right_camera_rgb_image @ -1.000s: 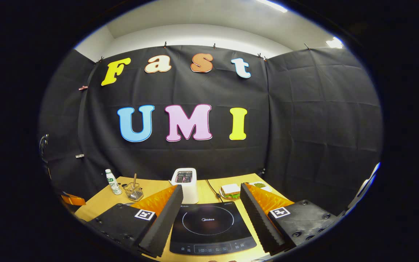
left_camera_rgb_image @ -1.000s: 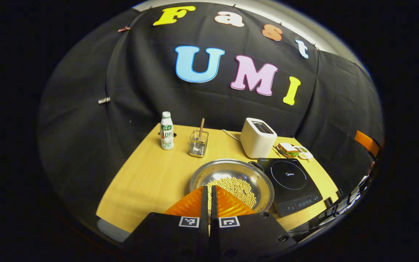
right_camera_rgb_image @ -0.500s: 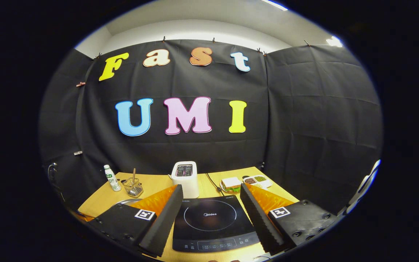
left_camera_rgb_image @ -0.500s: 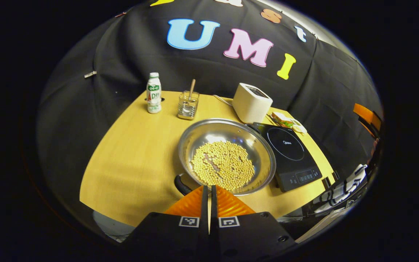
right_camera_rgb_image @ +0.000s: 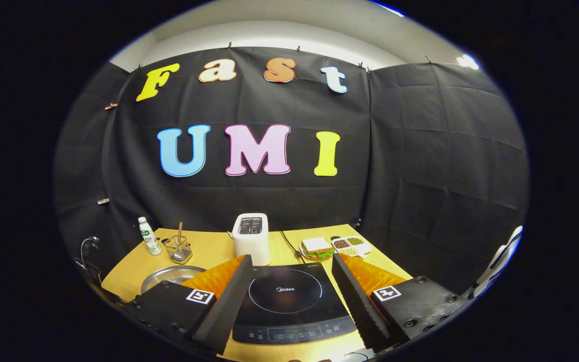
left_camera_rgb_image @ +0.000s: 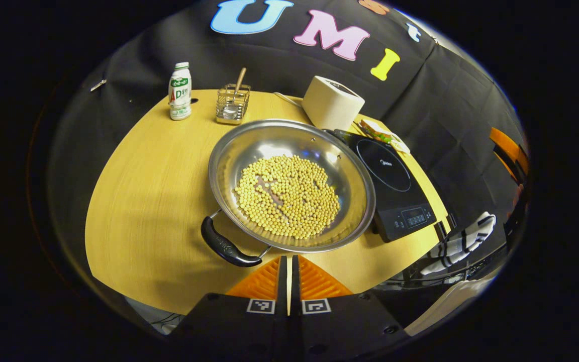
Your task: First push the handle of the pot to place it horizontally, then grasp the pot with both hands and set it on the induction cooktop.
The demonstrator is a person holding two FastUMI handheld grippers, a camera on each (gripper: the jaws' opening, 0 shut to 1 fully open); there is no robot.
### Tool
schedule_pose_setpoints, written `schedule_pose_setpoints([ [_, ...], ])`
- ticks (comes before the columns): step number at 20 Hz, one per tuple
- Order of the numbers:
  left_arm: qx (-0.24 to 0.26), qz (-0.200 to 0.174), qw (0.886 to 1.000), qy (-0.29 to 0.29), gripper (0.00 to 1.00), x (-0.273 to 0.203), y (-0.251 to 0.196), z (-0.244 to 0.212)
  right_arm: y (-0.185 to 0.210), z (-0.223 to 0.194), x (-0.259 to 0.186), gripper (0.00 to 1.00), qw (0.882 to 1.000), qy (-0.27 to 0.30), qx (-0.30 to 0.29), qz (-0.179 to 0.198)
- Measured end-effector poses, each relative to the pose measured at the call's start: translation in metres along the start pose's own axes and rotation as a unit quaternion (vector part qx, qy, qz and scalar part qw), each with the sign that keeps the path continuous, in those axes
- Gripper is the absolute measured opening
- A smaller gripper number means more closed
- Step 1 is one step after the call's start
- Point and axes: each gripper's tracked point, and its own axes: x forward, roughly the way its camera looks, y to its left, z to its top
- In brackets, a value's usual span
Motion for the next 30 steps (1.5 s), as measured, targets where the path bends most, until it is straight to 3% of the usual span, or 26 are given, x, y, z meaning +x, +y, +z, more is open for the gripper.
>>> schedule_pose_setpoints([
  [4, 0.006, 0.002, 1.0, 0.024, 0.05, 0.012, 0.011, -0.001, 0.001, -0.002, 0.004, 0.98, 1.0, 0.003, -0.008, -0.005],
  [11, -0.01, 0.025, 0.999, 0.026, 0.05, 0.015, 0.044, 0.011, -0.003, -0.009, 0.011, 0.98, 1.0, 0.015, -0.009, -0.014],
  [30, 0.007, 0.082, 0.996, 0.021, 0.05, 0.027, 0.13, 0.056, -0.002, -0.012, 0.028, 0.98, 0.999, 0.027, -0.01, -0.034],
])
